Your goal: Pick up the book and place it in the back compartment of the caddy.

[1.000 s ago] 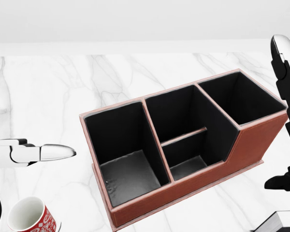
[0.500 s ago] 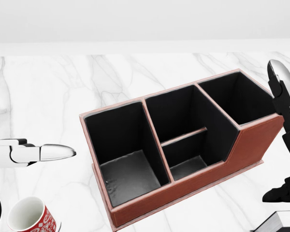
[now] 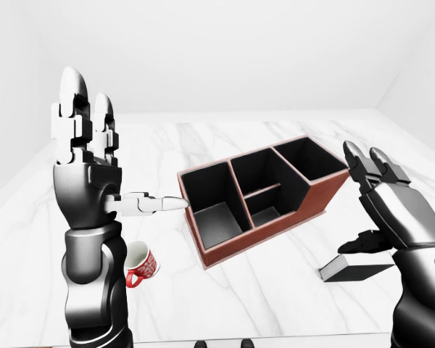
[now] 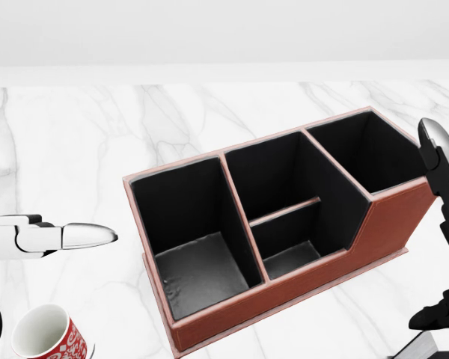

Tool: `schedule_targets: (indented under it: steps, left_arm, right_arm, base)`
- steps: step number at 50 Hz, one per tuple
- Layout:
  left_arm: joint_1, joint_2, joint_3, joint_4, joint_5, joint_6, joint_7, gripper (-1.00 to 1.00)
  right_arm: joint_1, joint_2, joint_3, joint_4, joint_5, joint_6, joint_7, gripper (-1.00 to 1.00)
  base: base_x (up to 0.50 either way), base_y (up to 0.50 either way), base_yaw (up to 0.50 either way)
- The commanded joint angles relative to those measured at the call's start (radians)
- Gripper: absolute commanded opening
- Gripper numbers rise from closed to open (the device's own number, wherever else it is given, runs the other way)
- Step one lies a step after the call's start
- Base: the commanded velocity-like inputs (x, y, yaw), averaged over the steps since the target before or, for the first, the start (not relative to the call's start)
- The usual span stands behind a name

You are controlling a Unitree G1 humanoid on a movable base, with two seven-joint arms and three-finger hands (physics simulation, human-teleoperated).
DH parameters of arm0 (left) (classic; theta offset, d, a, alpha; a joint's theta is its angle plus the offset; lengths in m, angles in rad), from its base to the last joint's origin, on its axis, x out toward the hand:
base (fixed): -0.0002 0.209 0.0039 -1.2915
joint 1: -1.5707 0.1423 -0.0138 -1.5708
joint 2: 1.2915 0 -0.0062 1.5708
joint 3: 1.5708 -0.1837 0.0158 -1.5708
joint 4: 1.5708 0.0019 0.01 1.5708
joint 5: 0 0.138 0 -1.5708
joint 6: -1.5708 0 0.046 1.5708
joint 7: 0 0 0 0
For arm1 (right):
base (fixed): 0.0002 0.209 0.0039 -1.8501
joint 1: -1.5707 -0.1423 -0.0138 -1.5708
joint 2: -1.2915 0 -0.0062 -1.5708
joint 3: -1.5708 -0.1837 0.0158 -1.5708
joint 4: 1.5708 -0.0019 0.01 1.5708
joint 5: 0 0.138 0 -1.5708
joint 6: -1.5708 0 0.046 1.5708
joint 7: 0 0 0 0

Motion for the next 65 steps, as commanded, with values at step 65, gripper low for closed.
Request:
schedule_targets:
  steps: [65]
  left_arm:
    - [0.014, -0.008, -0.013, 0.02, 0.02, 0.0, -0.008, 1.0]
  right_arm:
    - [0.096, 0.005, -0.068, 0.304, 0.097, 0.0, 0.0, 1.0]
  base:
    - [0.0, 0.0, 0.0]
